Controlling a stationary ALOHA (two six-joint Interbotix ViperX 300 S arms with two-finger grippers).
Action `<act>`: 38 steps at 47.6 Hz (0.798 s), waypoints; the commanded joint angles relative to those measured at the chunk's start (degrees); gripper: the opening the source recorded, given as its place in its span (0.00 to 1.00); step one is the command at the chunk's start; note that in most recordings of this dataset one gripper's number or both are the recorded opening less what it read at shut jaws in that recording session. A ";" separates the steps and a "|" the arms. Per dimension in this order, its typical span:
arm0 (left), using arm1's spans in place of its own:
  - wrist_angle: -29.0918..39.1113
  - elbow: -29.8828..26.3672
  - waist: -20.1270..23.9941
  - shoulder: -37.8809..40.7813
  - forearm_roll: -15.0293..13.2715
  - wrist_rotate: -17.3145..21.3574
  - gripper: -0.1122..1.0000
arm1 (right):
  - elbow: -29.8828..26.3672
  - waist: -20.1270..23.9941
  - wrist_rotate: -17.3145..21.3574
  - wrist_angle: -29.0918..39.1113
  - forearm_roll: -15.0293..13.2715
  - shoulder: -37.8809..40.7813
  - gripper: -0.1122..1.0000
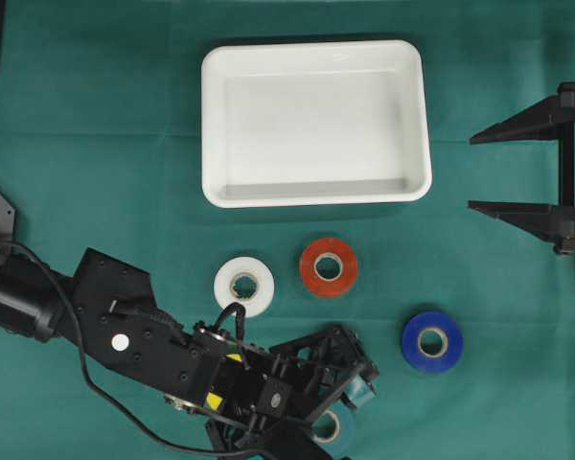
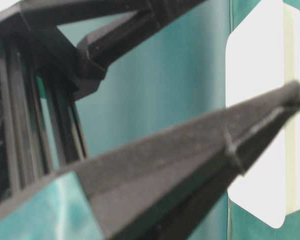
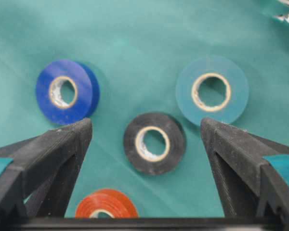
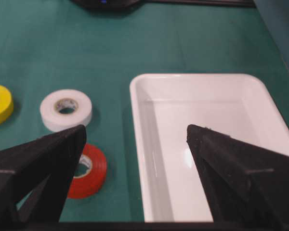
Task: Pick up the tape from a random location and place it into the white case.
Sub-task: 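Lower the left gripper and insert one finger into the teal roll's hole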
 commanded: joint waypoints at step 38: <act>-5.01 3.52 0.44 -0.18 -0.26 0.18 0.98 | -0.79 0.00 0.00 -0.44 0.09 1.32 0.93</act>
